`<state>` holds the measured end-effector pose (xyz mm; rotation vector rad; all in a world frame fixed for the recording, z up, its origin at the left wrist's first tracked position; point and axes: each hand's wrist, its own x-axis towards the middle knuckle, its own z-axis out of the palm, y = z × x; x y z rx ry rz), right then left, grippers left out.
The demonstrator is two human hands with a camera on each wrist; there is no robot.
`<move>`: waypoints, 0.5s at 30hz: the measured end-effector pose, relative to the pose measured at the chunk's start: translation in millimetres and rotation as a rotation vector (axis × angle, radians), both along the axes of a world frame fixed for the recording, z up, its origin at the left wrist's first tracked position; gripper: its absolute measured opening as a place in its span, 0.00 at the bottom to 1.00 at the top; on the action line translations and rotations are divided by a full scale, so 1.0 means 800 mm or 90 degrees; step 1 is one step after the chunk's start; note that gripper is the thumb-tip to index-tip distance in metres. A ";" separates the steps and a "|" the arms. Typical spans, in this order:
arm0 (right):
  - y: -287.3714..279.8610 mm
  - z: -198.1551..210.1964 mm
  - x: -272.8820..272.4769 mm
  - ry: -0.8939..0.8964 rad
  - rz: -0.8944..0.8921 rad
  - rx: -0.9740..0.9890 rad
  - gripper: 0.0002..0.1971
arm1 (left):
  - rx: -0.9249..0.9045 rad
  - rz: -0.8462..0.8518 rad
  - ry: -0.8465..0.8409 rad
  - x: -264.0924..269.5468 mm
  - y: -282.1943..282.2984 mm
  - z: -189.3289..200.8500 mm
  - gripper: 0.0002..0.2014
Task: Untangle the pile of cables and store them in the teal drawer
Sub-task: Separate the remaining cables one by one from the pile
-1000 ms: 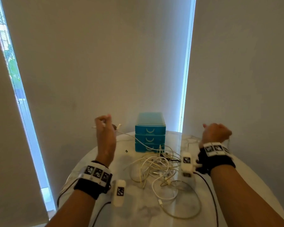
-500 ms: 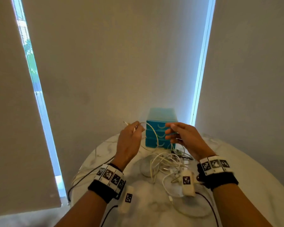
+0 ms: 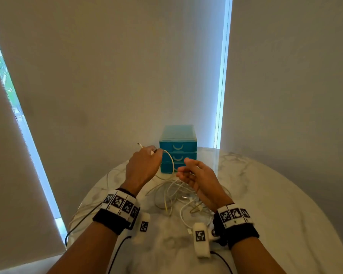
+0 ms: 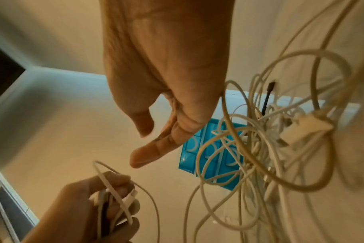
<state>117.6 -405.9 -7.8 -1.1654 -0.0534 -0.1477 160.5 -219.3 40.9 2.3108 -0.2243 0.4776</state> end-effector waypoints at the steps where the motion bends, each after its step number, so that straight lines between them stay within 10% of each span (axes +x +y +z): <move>1: 0.001 0.003 -0.002 -0.008 0.010 -0.009 0.19 | 0.005 -0.001 0.008 0.000 0.000 0.000 0.20; 6: 0.017 0.015 -0.016 -0.084 0.031 -0.169 0.22 | 0.044 -0.003 0.015 -0.004 -0.005 -0.002 0.19; 13: 0.014 -0.007 0.016 0.020 -0.133 0.162 0.11 | -0.203 -0.213 -0.010 -0.010 0.007 0.015 0.17; 15: 0.026 -0.006 0.021 0.049 -0.089 0.089 0.07 | -0.256 -0.285 -0.030 -0.016 0.010 0.025 0.15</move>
